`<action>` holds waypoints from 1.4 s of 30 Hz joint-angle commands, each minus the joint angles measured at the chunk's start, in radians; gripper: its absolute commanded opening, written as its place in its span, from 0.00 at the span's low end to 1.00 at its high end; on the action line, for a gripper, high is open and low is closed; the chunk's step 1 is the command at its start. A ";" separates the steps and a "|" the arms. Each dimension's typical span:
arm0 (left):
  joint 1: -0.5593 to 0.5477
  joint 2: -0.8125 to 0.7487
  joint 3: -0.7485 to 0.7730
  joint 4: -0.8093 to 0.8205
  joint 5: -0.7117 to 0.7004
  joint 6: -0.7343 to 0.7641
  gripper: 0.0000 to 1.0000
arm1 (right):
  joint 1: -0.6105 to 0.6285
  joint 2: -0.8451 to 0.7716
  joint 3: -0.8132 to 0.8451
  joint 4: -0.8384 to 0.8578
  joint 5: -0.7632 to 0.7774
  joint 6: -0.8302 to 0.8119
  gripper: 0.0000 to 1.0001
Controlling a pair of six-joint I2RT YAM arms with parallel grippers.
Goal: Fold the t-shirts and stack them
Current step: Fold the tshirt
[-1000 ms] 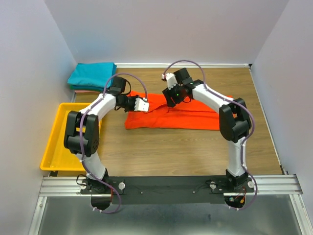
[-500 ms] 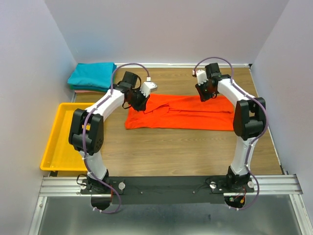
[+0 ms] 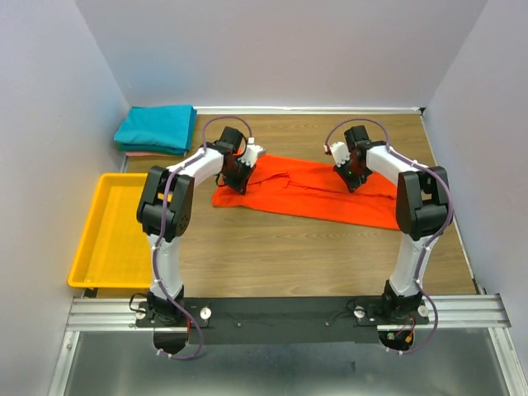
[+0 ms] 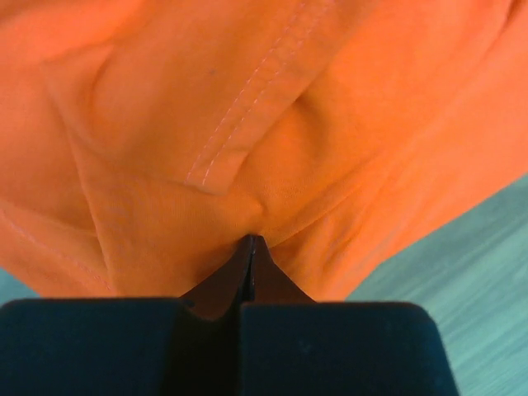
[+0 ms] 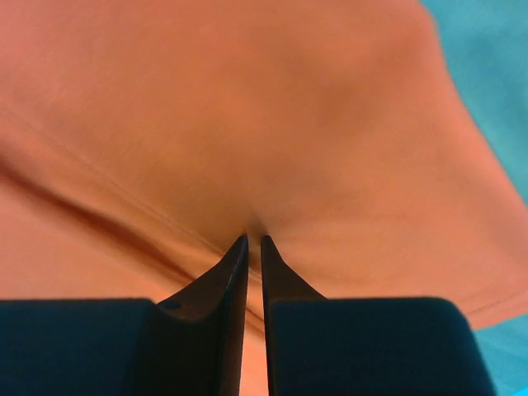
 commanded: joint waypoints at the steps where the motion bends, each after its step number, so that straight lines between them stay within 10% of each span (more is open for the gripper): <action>1: 0.019 0.167 0.098 -0.005 -0.162 0.057 0.00 | 0.011 -0.036 -0.121 -0.118 -0.028 -0.009 0.17; 10: 0.037 0.623 1.141 -0.223 -0.296 0.205 0.00 | 0.284 -0.277 -0.224 -0.277 -0.417 0.118 0.22; 18: 0.025 0.213 0.603 0.067 -0.161 0.173 0.02 | 0.195 -0.282 -0.162 -0.262 -0.381 0.048 0.24; 28: 0.006 0.278 0.511 -0.077 -0.009 -0.008 0.00 | 0.194 -0.154 -0.203 -0.175 -0.360 0.034 0.20; 42: 0.000 0.669 1.015 -0.238 -0.023 0.062 0.00 | 0.326 -0.131 -0.291 -0.053 -0.694 0.216 0.28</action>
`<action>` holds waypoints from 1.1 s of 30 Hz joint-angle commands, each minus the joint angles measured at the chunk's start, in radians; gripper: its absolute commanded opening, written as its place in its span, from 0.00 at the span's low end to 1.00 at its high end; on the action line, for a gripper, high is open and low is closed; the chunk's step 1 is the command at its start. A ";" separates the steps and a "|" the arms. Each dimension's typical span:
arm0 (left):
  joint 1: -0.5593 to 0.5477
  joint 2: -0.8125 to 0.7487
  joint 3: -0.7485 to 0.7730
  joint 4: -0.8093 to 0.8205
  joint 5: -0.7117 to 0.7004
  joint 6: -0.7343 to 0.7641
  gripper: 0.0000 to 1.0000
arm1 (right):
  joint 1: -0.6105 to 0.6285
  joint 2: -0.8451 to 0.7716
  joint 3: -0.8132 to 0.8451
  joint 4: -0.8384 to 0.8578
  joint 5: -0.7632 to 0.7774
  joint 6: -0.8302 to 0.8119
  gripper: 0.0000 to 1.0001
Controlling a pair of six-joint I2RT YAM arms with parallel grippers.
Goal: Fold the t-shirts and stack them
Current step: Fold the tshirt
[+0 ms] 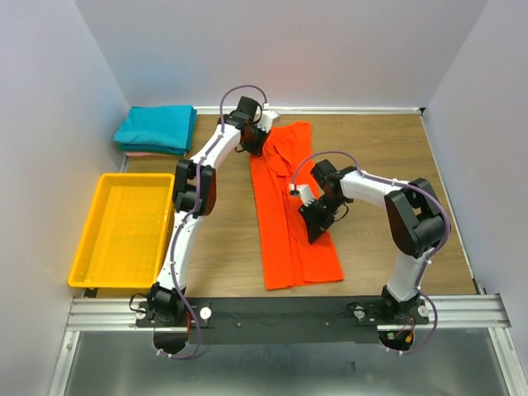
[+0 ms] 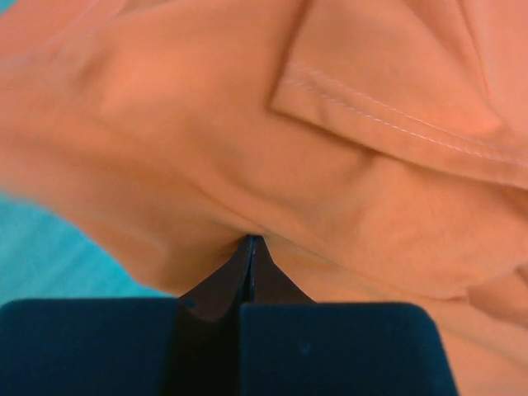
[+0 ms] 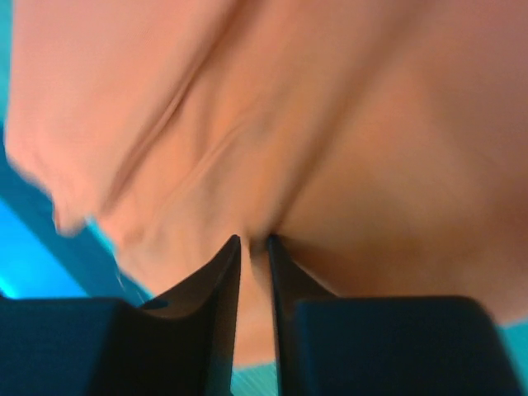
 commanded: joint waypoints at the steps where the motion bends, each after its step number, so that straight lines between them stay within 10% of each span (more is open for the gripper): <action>1: -0.004 0.141 0.204 -0.086 0.005 0.070 0.00 | 0.038 0.013 0.011 0.064 -0.185 0.070 0.31; 10: 0.013 -0.262 -0.140 0.202 0.049 0.050 0.31 | -0.229 0.066 0.427 0.019 -0.181 0.068 0.56; 18: 0.014 -0.330 -0.309 0.153 0.237 -0.050 0.25 | -0.250 0.341 0.781 0.036 -0.063 0.197 0.37; 33: 0.036 -0.356 -0.719 0.268 0.309 -0.137 0.18 | -0.241 0.499 0.717 0.197 0.057 0.335 0.26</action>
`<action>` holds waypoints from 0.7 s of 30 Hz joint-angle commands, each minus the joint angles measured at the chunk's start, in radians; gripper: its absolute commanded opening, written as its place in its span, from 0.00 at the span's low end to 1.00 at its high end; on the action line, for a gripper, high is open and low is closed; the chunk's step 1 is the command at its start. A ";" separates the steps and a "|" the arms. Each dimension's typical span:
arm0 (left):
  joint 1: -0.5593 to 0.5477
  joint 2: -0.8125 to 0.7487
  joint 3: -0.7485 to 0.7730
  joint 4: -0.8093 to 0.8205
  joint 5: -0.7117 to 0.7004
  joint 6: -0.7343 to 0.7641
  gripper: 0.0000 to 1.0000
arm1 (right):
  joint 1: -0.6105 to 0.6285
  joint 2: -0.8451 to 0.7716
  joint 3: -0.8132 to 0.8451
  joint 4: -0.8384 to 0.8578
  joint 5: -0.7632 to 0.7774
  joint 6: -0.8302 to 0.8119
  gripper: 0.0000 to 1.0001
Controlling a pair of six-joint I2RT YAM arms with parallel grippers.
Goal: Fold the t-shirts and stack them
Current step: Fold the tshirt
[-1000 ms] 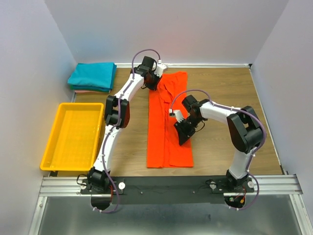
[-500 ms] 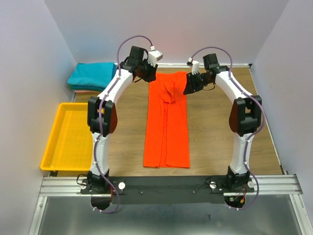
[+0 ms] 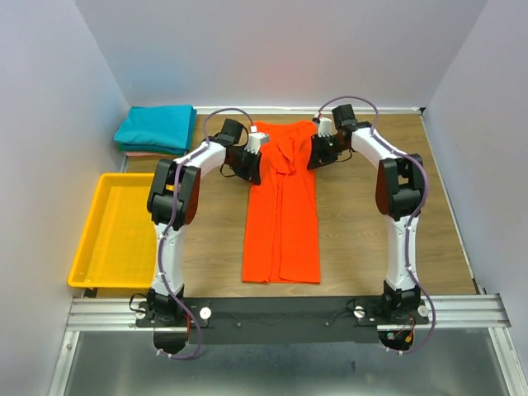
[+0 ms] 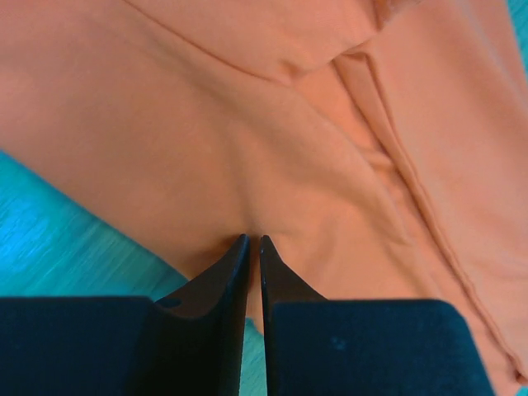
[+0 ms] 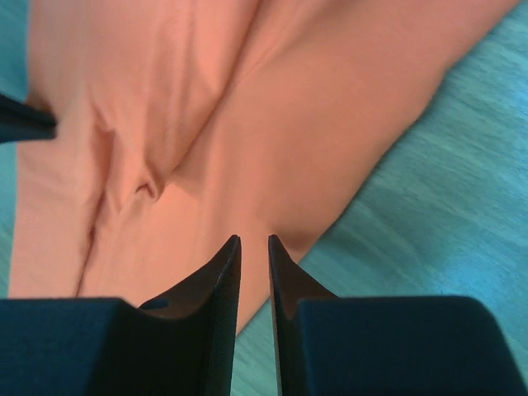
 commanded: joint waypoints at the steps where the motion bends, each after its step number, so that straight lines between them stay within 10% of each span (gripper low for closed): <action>1: 0.017 0.001 -0.050 0.040 0.032 -0.033 0.17 | 0.012 0.067 -0.008 0.060 0.082 0.040 0.26; 21: 0.104 0.287 0.338 0.015 0.023 -0.054 0.18 | 0.012 0.310 0.297 0.137 0.322 0.018 0.28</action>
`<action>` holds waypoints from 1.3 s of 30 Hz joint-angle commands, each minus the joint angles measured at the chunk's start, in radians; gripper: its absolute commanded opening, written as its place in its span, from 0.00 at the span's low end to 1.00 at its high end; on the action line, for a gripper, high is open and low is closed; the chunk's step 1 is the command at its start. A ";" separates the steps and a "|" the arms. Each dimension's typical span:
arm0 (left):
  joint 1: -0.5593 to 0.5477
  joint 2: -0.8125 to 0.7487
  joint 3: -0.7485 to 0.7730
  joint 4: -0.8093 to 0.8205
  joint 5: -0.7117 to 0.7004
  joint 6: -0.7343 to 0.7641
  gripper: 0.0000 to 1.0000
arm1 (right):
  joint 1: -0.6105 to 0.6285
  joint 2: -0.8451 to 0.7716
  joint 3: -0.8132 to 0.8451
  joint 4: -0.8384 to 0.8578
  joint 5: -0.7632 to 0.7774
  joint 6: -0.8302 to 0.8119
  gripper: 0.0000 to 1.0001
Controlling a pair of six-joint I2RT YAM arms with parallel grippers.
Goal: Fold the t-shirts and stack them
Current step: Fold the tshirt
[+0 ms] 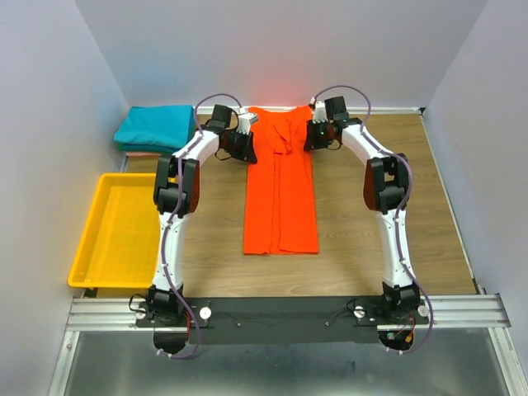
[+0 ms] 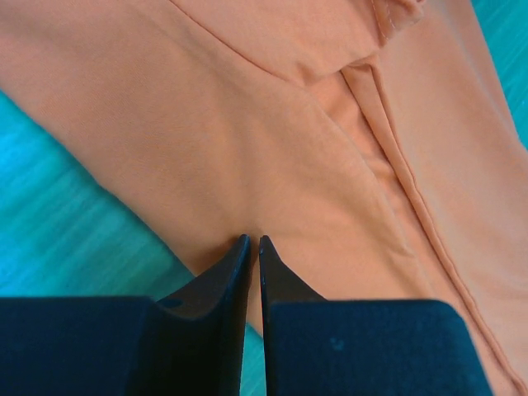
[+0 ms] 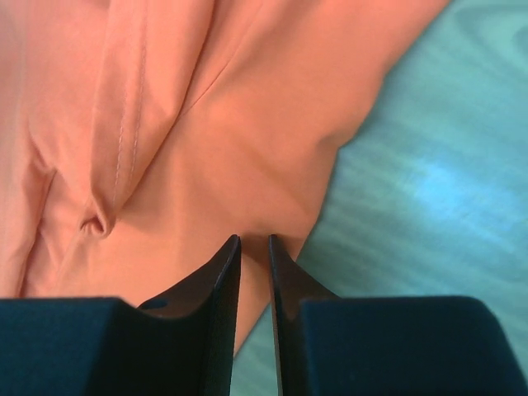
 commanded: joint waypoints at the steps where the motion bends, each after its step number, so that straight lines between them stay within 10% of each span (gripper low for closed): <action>1: 0.006 0.074 0.042 -0.013 -0.053 0.002 0.18 | 0.000 0.098 0.028 -0.012 0.127 -0.036 0.28; 11: 0.017 -0.156 0.029 0.034 -0.022 0.112 0.42 | 0.000 -0.159 -0.019 -0.012 0.059 -0.180 0.71; 13: 0.017 -0.313 -0.065 0.092 -0.021 0.157 0.87 | 0.000 -0.225 -0.054 -0.012 0.030 -0.247 0.93; 14: 0.017 -0.366 -0.097 0.153 -0.025 0.169 0.95 | 0.000 -0.297 -0.062 -0.012 0.023 -0.268 1.00; 25: 0.029 -0.941 -0.543 0.531 0.092 0.387 0.95 | 0.003 -0.694 -0.246 -0.033 -0.212 -0.499 1.00; 32: -0.021 -1.056 -0.721 -0.077 0.217 1.127 0.96 | 0.178 -1.007 -0.746 -0.227 -0.206 -0.835 1.00; 39: -0.196 -1.251 -1.129 -0.173 0.119 1.346 0.87 | 0.359 -1.109 -1.120 -0.199 -0.162 -0.812 0.91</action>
